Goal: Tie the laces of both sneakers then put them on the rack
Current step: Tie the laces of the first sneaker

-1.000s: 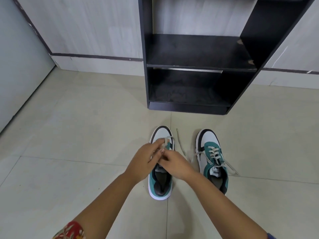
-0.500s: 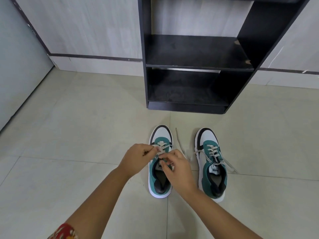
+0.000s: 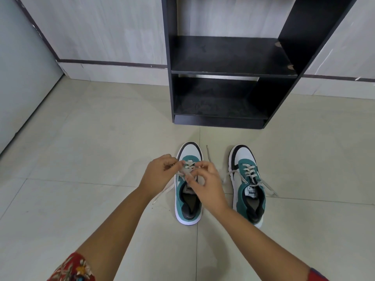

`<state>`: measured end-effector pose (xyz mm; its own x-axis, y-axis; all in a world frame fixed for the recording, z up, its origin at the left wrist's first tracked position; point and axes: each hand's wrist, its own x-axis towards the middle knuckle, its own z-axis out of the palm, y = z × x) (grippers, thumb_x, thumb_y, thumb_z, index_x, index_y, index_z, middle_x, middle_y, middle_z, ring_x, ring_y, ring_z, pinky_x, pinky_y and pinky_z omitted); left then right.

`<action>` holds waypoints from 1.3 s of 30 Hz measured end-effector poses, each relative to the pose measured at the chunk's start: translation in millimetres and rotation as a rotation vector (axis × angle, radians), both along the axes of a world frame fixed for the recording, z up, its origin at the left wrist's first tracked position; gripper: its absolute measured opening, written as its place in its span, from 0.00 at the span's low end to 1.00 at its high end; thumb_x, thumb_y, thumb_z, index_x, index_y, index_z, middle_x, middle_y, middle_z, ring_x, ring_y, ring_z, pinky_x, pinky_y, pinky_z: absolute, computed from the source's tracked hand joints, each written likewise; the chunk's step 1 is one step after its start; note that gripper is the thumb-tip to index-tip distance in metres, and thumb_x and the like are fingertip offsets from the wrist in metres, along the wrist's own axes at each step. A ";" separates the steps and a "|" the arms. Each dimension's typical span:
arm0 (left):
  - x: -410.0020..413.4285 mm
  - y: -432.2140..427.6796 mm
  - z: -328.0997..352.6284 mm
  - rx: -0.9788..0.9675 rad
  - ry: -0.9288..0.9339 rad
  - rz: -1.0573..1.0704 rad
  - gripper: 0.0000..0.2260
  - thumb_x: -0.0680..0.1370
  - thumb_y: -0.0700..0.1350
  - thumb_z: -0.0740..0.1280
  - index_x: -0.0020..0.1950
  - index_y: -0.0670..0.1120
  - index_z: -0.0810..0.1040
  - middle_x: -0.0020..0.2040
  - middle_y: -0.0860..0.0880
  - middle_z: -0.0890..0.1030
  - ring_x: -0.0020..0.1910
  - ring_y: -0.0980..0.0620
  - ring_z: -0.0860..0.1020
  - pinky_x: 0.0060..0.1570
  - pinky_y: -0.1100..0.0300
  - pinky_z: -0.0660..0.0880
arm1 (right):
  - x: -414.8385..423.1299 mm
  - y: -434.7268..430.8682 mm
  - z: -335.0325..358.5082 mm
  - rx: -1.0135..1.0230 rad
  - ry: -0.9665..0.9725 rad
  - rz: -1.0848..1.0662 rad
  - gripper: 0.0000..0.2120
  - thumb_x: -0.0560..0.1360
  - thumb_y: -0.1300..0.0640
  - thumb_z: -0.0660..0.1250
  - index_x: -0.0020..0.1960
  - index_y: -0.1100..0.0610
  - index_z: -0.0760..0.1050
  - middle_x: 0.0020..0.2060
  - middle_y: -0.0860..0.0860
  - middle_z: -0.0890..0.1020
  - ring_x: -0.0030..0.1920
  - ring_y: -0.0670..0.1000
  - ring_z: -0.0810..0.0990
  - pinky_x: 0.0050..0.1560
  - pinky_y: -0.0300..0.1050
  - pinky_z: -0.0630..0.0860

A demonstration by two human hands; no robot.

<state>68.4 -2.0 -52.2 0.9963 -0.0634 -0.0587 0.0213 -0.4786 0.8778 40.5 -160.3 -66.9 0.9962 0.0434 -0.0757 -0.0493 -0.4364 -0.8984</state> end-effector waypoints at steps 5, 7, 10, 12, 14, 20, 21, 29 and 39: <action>-5.8 6.0 2.7 0.174 -0.103 0.192 0.16 0.74 0.53 0.68 0.30 0.47 0.73 0.27 0.54 0.71 0.28 0.55 0.68 0.30 0.60 0.63 | 16.9 -36.8 36.2 0.293 0.119 -0.172 0.17 0.74 0.59 0.68 0.29 0.59 0.69 0.28 0.45 0.79 0.35 0.41 0.81 0.45 0.38 0.74; -6.8 7.8 3.3 0.224 -0.099 0.249 0.16 0.74 0.53 0.68 0.30 0.48 0.71 0.26 0.55 0.70 0.26 0.56 0.67 0.28 0.61 0.61 | 24.6 -52.1 47.5 0.281 0.107 -0.233 0.19 0.74 0.56 0.69 0.29 0.59 0.65 0.23 0.55 0.70 0.23 0.48 0.74 0.35 0.43 0.72; -9.3 9.7 3.9 0.391 -0.111 0.253 0.17 0.74 0.55 0.67 0.29 0.48 0.70 0.24 0.53 0.69 0.25 0.55 0.68 0.28 0.62 0.61 | 28.7 -69.7 51.4 -0.012 0.007 -0.310 0.23 0.72 0.53 0.70 0.27 0.58 0.61 0.23 0.54 0.65 0.25 0.51 0.64 0.31 0.44 0.64; -10.7 13.4 3.3 0.509 -0.116 0.275 0.18 0.74 0.56 0.65 0.30 0.47 0.71 0.25 0.52 0.72 0.27 0.50 0.71 0.28 0.62 0.62 | 28.8 -80.8 51.4 -0.279 -0.035 -0.326 0.22 0.71 0.53 0.68 0.27 0.58 0.61 0.22 0.51 0.65 0.25 0.50 0.63 0.28 0.43 0.61; -10.2 20.5 -0.8 0.617 -0.074 0.294 0.17 0.75 0.55 0.64 0.32 0.46 0.72 0.28 0.51 0.75 0.29 0.47 0.73 0.30 0.62 0.63 | 26.3 -86.6 47.2 -0.601 0.035 -0.223 0.19 0.71 0.54 0.65 0.27 0.56 0.60 0.24 0.50 0.66 0.28 0.52 0.67 0.26 0.42 0.58; -14.0 34.0 -26.3 1.071 0.227 0.034 0.16 0.75 0.55 0.61 0.61 0.53 0.74 0.59 0.50 0.78 0.55 0.47 0.78 0.63 0.48 0.63 | 9.3 -69.1 25.5 -1.114 0.261 0.164 0.14 0.75 0.53 0.62 0.58 0.56 0.74 0.55 0.55 0.79 0.56 0.57 0.78 0.45 0.46 0.72; -15.9 31.0 -30.1 0.977 0.171 0.015 0.17 0.76 0.54 0.60 0.64 0.54 0.72 0.62 0.51 0.77 0.58 0.48 0.76 0.65 0.47 0.62 | 8.0 -65.2 24.0 -1.155 0.220 0.183 0.17 0.76 0.49 0.61 0.61 0.55 0.73 0.58 0.55 0.77 0.59 0.57 0.75 0.50 0.48 0.72; -15.6 -5.7 -37.6 0.379 0.032 -0.073 0.06 0.75 0.45 0.66 0.50 0.48 0.80 0.59 0.53 0.79 0.57 0.52 0.76 0.56 0.57 0.73 | 5.1 -10.9 10.4 -0.673 0.106 0.169 0.15 0.72 0.43 0.65 0.47 0.53 0.80 0.48 0.49 0.82 0.48 0.51 0.79 0.45 0.46 0.77; -21.0 3.3 -43.6 0.665 -0.306 -0.104 0.06 0.75 0.45 0.67 0.48 0.51 0.83 0.38 0.53 0.84 0.36 0.50 0.80 0.45 0.57 0.74 | 9.2 -46.8 7.7 -0.305 0.314 0.048 0.08 0.76 0.57 0.62 0.40 0.47 0.74 0.30 0.50 0.85 0.26 0.46 0.78 0.30 0.40 0.73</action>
<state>47.3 1.4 -95.8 0.9651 -0.2061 0.1617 -0.2522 -0.8979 0.3607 49.7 -207.2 -59.2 0.9203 0.0177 -0.3907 -0.2725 -0.6876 -0.6730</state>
